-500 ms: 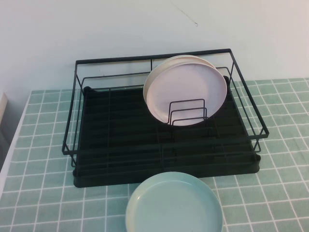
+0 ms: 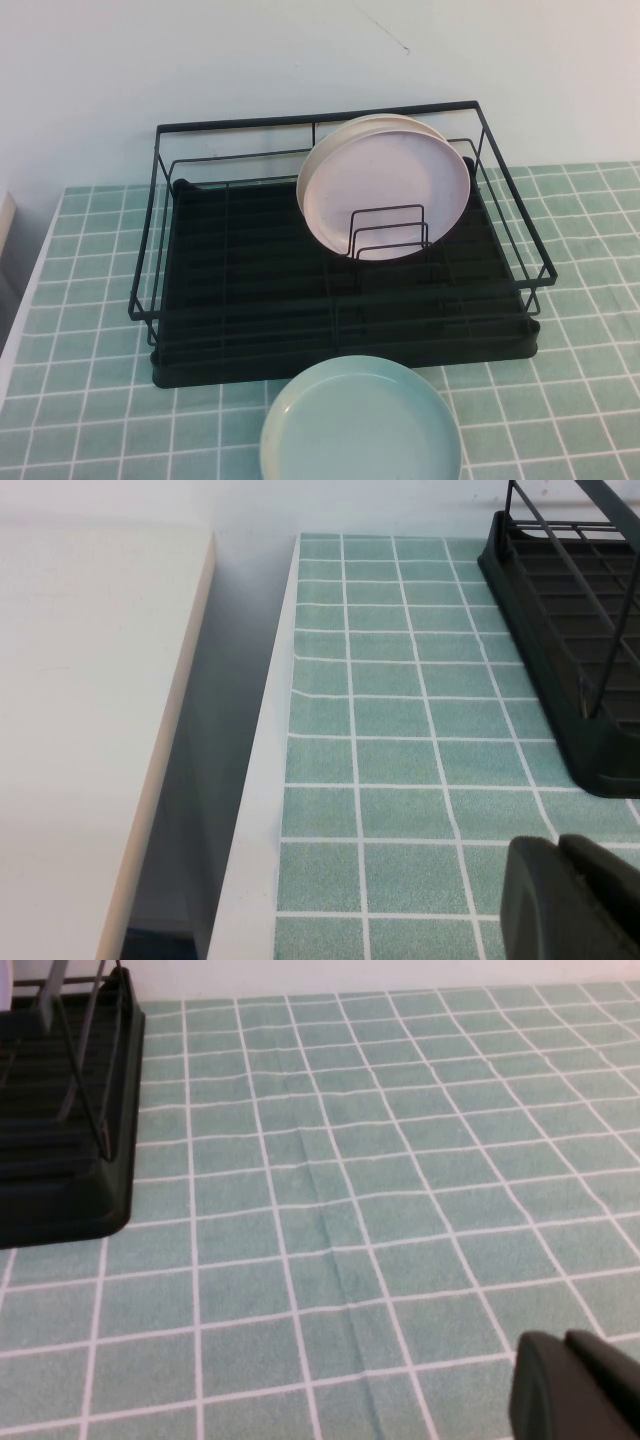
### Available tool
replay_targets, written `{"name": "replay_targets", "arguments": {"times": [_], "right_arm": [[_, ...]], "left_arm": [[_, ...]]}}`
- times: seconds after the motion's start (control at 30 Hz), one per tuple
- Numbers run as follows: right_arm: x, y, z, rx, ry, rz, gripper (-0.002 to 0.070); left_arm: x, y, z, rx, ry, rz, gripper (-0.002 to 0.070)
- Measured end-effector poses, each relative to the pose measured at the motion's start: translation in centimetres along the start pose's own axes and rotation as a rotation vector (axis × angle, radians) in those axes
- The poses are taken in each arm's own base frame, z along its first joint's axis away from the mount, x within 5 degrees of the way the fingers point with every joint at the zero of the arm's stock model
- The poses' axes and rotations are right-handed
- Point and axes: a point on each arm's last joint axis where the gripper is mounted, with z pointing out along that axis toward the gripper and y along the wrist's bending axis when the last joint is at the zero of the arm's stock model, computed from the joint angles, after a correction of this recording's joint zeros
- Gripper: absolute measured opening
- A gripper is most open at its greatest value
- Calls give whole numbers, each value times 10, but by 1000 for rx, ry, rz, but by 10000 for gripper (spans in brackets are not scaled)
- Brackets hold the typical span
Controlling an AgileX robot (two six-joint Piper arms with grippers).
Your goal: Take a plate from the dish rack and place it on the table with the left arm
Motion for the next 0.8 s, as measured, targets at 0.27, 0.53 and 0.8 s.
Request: {"name": "replay_targets", "arguments": {"times": [0.27, 0.53, 0.8], "right_arm": [[0, 0, 0, 0, 0, 0, -2], [0, 0, 0, 0, 0, 0, -2], [0, 0, 0, 0, 0, 0, -2]], "left_arm": [[0, 0, 0, 2, 0, -4, -2], [0, 0, 0, 2, 0, -5, -3], [-1, 0, 0, 6, -18, -7, -3]]}}
